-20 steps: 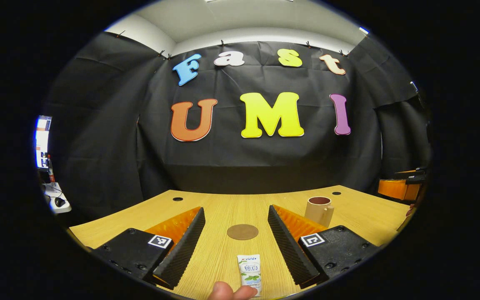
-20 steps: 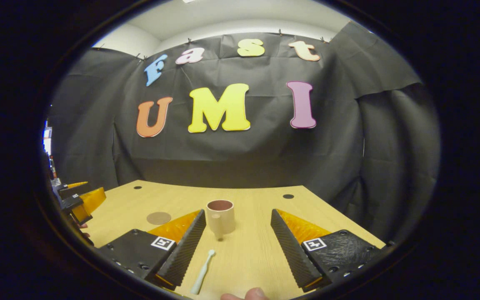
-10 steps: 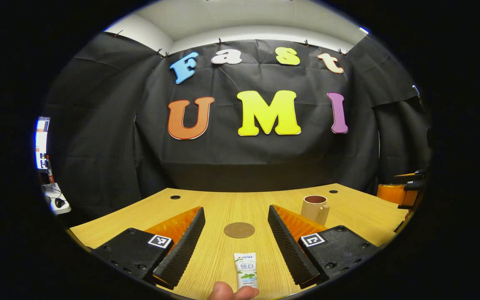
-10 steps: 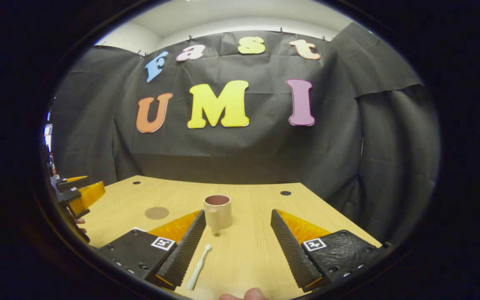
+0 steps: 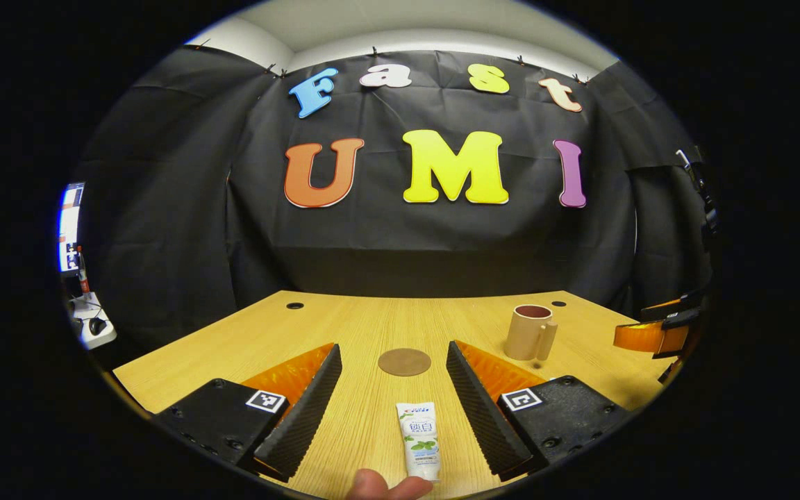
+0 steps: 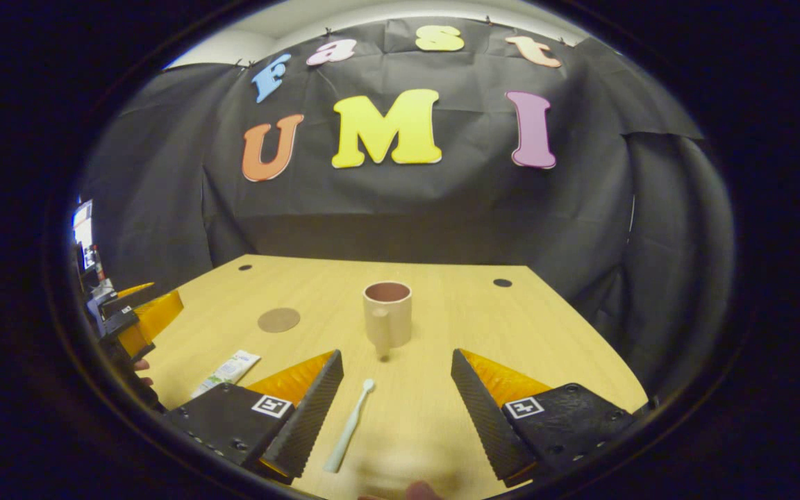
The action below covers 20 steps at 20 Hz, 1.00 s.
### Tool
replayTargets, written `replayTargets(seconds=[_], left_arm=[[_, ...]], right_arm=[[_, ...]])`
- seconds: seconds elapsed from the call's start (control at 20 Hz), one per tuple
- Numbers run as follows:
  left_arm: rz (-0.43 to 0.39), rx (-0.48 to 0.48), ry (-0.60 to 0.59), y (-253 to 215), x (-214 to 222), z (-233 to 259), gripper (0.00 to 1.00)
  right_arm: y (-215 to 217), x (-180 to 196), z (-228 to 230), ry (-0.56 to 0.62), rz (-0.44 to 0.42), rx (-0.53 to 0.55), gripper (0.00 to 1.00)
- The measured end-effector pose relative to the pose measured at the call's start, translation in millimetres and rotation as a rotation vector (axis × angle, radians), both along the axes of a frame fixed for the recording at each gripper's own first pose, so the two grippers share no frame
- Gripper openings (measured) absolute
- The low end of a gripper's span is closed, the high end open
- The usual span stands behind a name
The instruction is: Put the toothbrush and toothpaste on the desktop into the cup, then pick up the cup and place it on the coaster on the desktop.
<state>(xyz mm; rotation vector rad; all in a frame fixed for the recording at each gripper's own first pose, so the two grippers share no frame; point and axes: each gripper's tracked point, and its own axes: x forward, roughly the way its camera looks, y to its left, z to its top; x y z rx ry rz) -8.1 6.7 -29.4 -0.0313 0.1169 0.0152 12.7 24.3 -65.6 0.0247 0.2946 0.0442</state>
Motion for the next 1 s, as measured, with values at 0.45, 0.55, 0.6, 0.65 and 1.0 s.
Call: replayTargets(seconds=[0.45, 0.55, 0.6, 0.65, 1.0], left_arm=[[-0.031, 0.013, 0.037, -3.4, -5.0, -20.7, 0.97], [-0.041, 0.012, 0.049, -4.4, -5.0, -26.0, 0.97], [-0.043, 0.012, 0.053, -3.8, -5.1, -28.0, 0.97], [-0.044, 0.01, 0.054, -3.5, -4.1, -28.5, 0.97], [-0.04, -0.007, 0.077, 1.7, -2.4, -39.9, 0.97]], right_arm=[[31.8, 23.5, -60.5, 0.217, 0.017, 0.028, 0.95], [39.8, 29.1, -76.1, 0.249, 0.002, 0.048, 0.92], [40.6, 32.0, -81.8, 0.259, -0.005, 0.052, 0.89], [41.5, 34.7, -86.5, 0.266, -0.01, 0.054, 0.88], [48.6, 40.9, -100.6, 0.303, -0.023, 0.057, 0.7]])
